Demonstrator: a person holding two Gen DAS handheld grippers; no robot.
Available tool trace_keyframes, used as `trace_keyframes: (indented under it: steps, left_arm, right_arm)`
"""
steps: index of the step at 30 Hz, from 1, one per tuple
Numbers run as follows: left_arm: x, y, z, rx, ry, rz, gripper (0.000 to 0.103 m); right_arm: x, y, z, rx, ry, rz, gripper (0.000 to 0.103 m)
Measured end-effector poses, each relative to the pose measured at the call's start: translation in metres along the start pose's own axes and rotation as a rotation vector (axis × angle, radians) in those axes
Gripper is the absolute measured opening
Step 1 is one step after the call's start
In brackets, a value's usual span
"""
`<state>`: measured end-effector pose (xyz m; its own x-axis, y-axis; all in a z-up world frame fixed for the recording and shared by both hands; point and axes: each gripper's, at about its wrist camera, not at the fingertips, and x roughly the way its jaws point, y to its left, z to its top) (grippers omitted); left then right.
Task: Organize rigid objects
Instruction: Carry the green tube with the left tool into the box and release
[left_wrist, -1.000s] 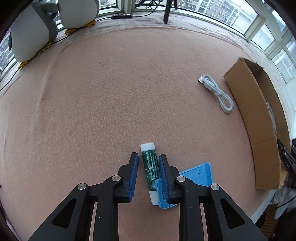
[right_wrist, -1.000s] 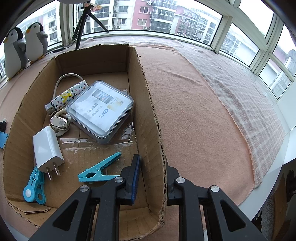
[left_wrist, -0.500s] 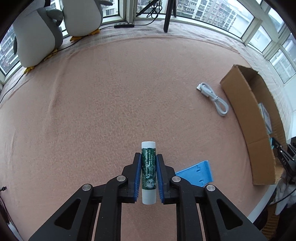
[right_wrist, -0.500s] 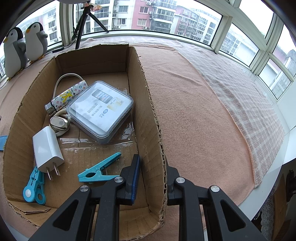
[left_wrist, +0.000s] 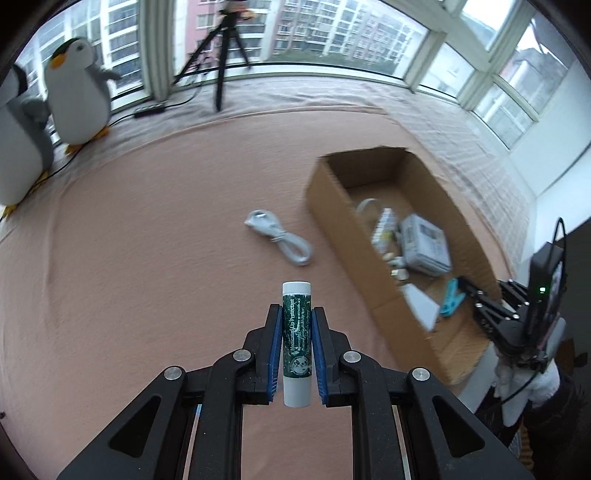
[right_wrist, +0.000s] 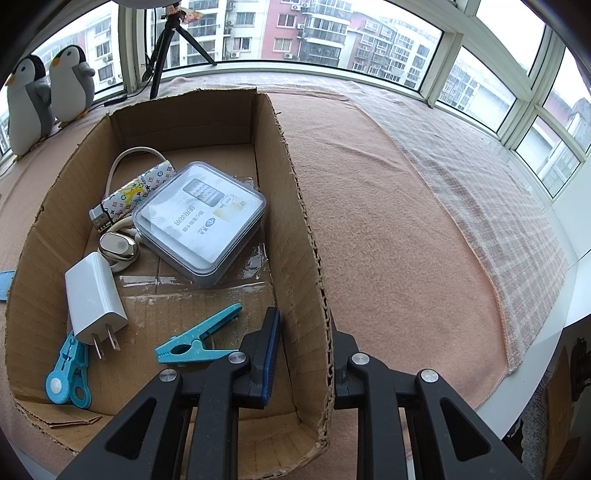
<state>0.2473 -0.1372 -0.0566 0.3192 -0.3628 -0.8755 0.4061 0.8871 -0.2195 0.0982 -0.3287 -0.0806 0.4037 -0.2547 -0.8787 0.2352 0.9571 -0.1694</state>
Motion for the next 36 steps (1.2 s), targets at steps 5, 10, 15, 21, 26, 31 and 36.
trace_keyframes:
  steps: [5, 10, 15, 21, 26, 31, 36]
  left_arm:
    - [0.006, -0.05, 0.012, 0.055, -0.005, -0.062, 0.016]
    - [0.018, -0.088, 0.022, 0.096, 0.003, -0.097, 0.016]
    - [0.032, -0.114, 0.033, 0.108, 0.015, -0.131, 0.016]
    - [0.052, -0.129, 0.038, 0.101, 0.043, -0.163, 0.016]
    - [0.068, -0.133, 0.04, 0.095, 0.068, -0.158, 0.016]
    - [0.081, -0.138, 0.042, 0.094, 0.082, -0.154, 0.016]
    - [0.088, -0.141, 0.043, 0.091, 0.092, -0.156, 0.017]
  right_arm:
    - [0.0, 0.0, 0.0, 0.001, -0.001, 0.0, 0.02]
    - [-0.001, 0.0, 0.0, 0.002, -0.002, 0.0, 0.02]
    - [-0.001, 0.0, 0.001, 0.003, -0.003, 0.0, 0.02]
    - [-0.001, 0.0, 0.001, 0.004, -0.005, 0.0, 0.02]
    - [-0.001, 0.0, 0.002, 0.004, -0.005, 0.0, 0.02]
    - [-0.001, 0.0, 0.002, 0.004, -0.005, 0.0, 0.02]
    - [-0.001, 0.0, 0.001, 0.004, -0.005, 0.0, 0.02]
